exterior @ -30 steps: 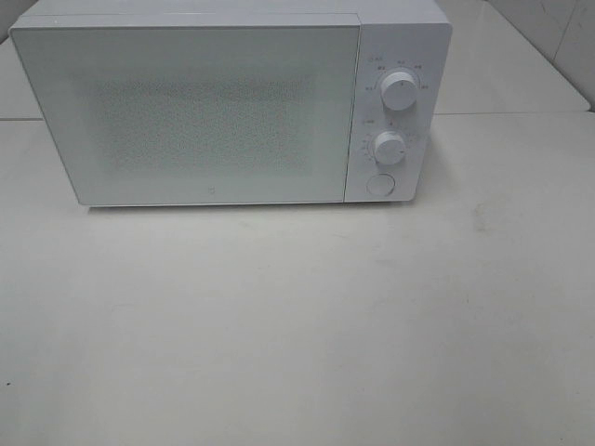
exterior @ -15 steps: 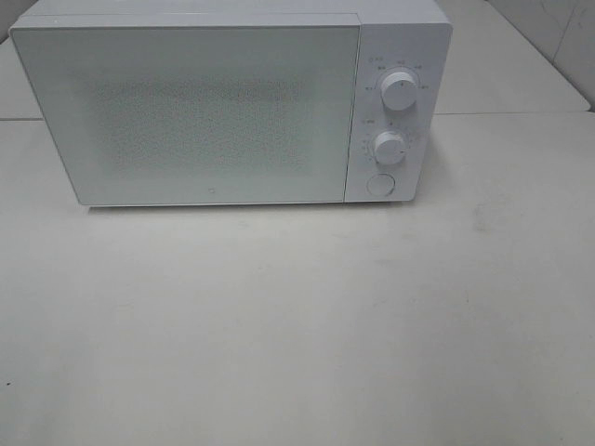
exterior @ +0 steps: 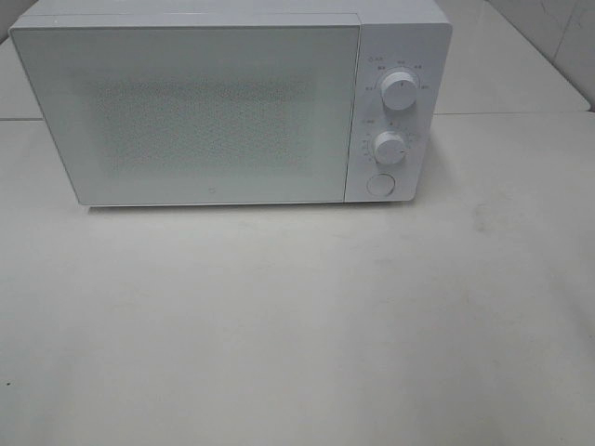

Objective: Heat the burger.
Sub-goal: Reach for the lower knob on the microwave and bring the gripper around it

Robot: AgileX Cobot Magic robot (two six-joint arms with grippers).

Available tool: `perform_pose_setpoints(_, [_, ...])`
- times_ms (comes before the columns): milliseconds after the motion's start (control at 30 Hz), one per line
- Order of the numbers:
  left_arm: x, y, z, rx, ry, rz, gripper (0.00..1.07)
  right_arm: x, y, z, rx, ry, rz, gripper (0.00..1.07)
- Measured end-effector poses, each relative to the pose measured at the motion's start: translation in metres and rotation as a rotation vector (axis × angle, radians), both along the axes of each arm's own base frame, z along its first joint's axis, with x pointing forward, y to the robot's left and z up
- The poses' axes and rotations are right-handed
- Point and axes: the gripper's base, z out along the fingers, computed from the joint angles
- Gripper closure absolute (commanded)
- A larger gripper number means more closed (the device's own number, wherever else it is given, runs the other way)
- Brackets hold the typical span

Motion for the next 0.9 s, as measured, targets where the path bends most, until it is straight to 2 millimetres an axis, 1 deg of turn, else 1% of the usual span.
perform_pose_setpoints(33, [0.0, 0.0, 0.0, 0.0, 0.0, 0.0, 0.11, 0.01, 0.002, -0.003, -0.001, 0.005, 0.007, 0.32])
perform_pose_setpoints(67, [0.0, 0.0, 0.0, 0.0, 0.0, 0.0, 0.11, 0.015, 0.003, -0.004, 0.001, 0.005, 0.01, 0.32])
perform_pose_setpoints(100, [0.0, 0.0, 0.0, 0.0, 0.0, 0.0, 0.11, 0.015, 0.003, -0.004, 0.001, 0.005, 0.01, 0.32])
perform_pose_setpoints(133, [0.0, 0.0, 0.0, 0.0, 0.0, 0.0, 0.11, 0.025, 0.005, -0.006, 0.002, 0.001, 0.018, 0.32])
perform_pose_setpoints(167, [0.0, 0.0, 0.0, 0.0, 0.0, 0.0, 0.11, 0.03, 0.007, -0.008, 0.003, 0.0, 0.021, 0.32])
perform_pose_setpoints(200, [0.0, 0.0, 0.0, 0.0, 0.0, 0.0, 0.11, 0.03, 0.007, -0.008, 0.003, 0.0, 0.021, 0.32])
perform_pose_setpoints(233, [0.0, 0.0, 0.0, 0.0, 0.0, 0.0, 0.11, 0.038, 0.008, -0.011, 0.004, 0.0, 0.028, 0.32])
perform_pose_setpoints(267, [0.0, 0.0, 0.0, 0.0, 0.0, 0.0, 0.11, 0.043, 0.009, -0.013, 0.005, 0.002, 0.031, 0.32])
perform_pose_setpoints(300, [0.0, 0.0, 0.0, 0.0, 0.0, 0.0, 0.11, 0.043, 0.009, -0.013, 0.005, 0.002, 0.031, 0.32])
perform_pose_setpoints(367, [0.0, 0.0, 0.0, 0.0, 0.0, 0.0, 0.11, 0.055, 0.012, -0.018, 0.008, -0.006, 0.041, 0.32])
perform_pose_setpoints(400, [0.0, 0.0, 0.0, 0.0, 0.0, 0.0, 0.11, 0.055, 0.012, -0.018, 0.008, -0.006, 0.041, 0.32])
perform_pose_setpoints(433, [0.0, 0.0, 0.0, 0.0, 0.0, 0.0, 0.11, 0.062, 0.014, -0.02, 0.014, -0.027, 0.049, 0.32])
perform_pose_setpoints(467, [0.0, 0.0, 0.0, 0.0, 0.0, 0.0, 0.11, 0.062, 0.014, -0.02, 0.014, -0.027, 0.049, 0.32])
perform_pose_setpoints(500, [0.0, 0.0, 0.0, 0.0, 0.0, 0.0, 0.11, 0.07, 0.016, -0.022, 0.02, -0.048, 0.057, 0.32])
perform_pose_setpoints(567, [0.0, 0.0, 0.0, 0.0, 0.0, 0.0, 0.11, 0.073, 0.017, -0.024, 0.022, -0.054, 0.061, 0.32])
perform_pose_setpoints(633, [0.0, 0.0, 0.0, 0.0, 0.0, 0.0, 0.11, 0.086, 0.02, -0.029, 0.034, -0.086, 0.074, 0.32])
perform_pose_setpoints(733, [0.0, 0.0, 0.0, 0.0, 0.0, 0.0, 0.11, 0.088, 0.021, -0.03, 0.036, -0.094, 0.077, 0.32])
perform_pose_setpoints(800, [0.0, 0.0, 0.0, 0.0, 0.0, 0.0, 0.11, 0.098, 0.023, -0.037, 0.043, -0.105, 0.085, 0.32])
perform_pose_setpoints(900, [0.0, 0.0, 0.0, 0.0, 0.0, 0.0, 0.11, 0.099, 0.024, -0.039, 0.048, -0.111, 0.087, 0.32])
